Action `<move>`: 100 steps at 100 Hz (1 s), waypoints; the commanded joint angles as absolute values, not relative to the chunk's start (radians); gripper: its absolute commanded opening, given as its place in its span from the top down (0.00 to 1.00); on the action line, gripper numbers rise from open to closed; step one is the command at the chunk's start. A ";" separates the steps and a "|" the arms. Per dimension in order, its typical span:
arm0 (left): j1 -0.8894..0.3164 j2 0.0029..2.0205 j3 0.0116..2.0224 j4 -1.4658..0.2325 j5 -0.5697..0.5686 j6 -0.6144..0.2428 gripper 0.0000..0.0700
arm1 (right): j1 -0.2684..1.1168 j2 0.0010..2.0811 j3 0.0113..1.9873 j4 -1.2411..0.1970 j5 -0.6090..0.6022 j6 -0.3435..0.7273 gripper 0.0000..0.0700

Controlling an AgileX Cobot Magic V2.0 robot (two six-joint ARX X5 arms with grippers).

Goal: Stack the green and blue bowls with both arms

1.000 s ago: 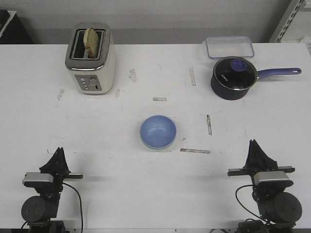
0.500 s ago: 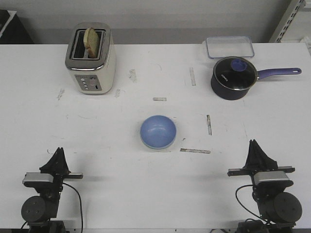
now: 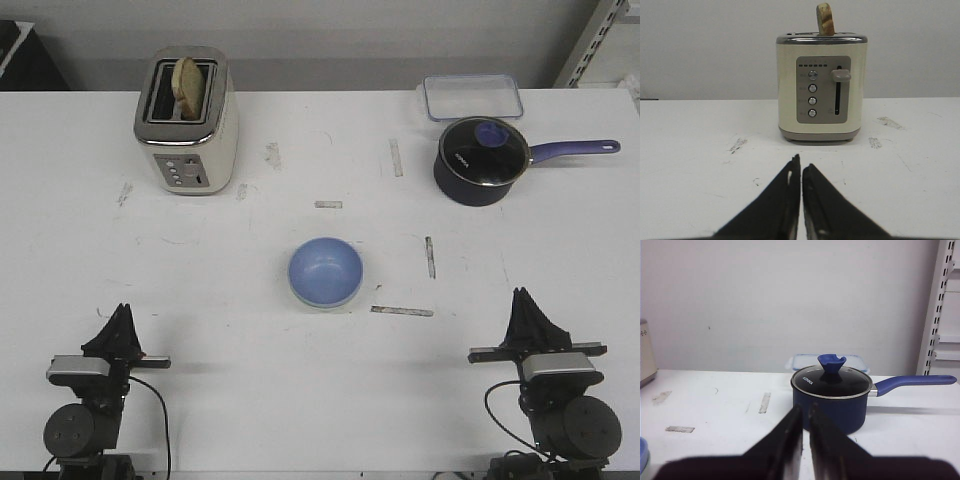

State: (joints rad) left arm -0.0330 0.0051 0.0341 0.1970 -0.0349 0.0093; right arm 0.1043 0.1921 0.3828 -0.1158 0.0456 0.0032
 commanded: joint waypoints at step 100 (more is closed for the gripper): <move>-0.031 0.003 0.012 0.210 -0.037 0.014 1.00 | -0.026 0.001 0.013 0.030 -0.052 0.002 0.98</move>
